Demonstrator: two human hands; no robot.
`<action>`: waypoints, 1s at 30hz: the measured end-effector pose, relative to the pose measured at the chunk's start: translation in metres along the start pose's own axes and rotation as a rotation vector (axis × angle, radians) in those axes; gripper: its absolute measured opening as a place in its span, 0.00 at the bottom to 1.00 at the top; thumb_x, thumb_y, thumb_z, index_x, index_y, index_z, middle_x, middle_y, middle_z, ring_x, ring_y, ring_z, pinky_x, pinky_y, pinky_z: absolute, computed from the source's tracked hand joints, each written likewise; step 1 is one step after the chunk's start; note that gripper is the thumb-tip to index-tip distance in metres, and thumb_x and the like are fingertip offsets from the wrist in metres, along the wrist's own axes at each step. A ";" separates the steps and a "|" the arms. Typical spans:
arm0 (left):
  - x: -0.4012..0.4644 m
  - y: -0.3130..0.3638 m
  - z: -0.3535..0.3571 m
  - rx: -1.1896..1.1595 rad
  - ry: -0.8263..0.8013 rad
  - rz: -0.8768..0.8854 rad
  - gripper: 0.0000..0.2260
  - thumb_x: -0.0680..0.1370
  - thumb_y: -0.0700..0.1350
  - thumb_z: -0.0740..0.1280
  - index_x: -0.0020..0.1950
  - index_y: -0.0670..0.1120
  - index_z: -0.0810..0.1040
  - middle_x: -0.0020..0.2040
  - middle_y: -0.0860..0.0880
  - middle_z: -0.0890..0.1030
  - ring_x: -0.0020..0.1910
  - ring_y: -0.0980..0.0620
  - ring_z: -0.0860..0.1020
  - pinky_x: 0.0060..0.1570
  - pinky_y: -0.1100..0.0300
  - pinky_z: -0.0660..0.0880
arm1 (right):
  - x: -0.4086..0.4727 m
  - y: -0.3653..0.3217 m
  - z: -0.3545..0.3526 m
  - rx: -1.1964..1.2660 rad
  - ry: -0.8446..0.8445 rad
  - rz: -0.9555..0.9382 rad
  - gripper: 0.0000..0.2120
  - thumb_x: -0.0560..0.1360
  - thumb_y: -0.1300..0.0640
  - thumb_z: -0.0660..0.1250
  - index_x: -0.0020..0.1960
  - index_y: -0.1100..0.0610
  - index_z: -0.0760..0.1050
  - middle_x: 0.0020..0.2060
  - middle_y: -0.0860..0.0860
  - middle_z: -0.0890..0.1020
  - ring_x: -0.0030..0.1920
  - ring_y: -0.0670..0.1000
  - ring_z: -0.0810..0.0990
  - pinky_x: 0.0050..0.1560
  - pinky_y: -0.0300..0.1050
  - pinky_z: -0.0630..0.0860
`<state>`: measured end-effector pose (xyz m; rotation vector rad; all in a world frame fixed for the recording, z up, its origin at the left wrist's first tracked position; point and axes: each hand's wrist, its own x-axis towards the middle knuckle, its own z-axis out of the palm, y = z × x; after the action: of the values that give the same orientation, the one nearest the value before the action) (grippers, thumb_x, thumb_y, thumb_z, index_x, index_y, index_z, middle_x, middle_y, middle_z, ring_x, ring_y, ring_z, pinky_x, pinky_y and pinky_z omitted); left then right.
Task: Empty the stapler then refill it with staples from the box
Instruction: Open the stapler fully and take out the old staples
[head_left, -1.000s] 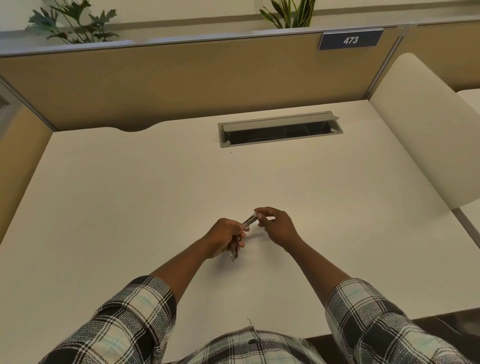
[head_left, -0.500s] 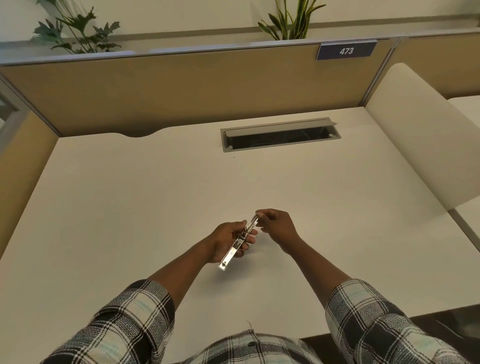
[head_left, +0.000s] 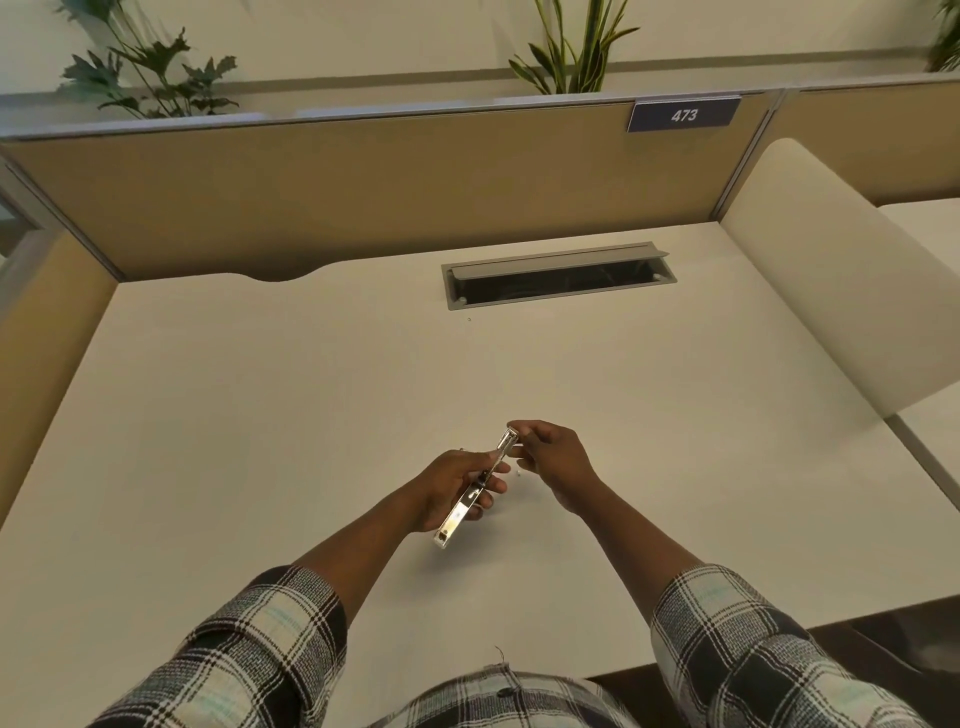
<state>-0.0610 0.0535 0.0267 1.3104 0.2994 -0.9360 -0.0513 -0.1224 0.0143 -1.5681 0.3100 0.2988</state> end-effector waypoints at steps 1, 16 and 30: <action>0.000 0.000 0.000 0.001 0.005 0.008 0.17 0.79 0.52 0.64 0.59 0.39 0.78 0.43 0.44 0.79 0.31 0.52 0.74 0.32 0.60 0.69 | -0.001 -0.001 0.000 0.003 -0.001 0.000 0.10 0.80 0.57 0.62 0.55 0.58 0.81 0.46 0.52 0.84 0.44 0.48 0.84 0.45 0.41 0.79; 0.004 0.000 0.010 0.155 0.149 0.099 0.17 0.82 0.54 0.59 0.50 0.41 0.79 0.37 0.44 0.81 0.27 0.50 0.77 0.30 0.61 0.68 | -0.003 -0.002 0.001 -0.017 -0.024 0.000 0.09 0.79 0.57 0.64 0.55 0.58 0.81 0.47 0.53 0.85 0.43 0.48 0.84 0.43 0.40 0.78; 0.015 -0.001 0.007 -0.236 0.179 -0.040 0.13 0.82 0.34 0.55 0.64 0.40 0.73 0.57 0.35 0.74 0.51 0.38 0.78 0.41 0.43 0.82 | -0.002 -0.005 -0.009 -0.117 -0.051 0.031 0.09 0.78 0.56 0.66 0.56 0.55 0.79 0.48 0.51 0.85 0.47 0.47 0.85 0.43 0.40 0.76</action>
<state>-0.0548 0.0415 0.0179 1.1745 0.5603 -0.7913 -0.0519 -0.1313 0.0195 -1.6693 0.2811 0.3865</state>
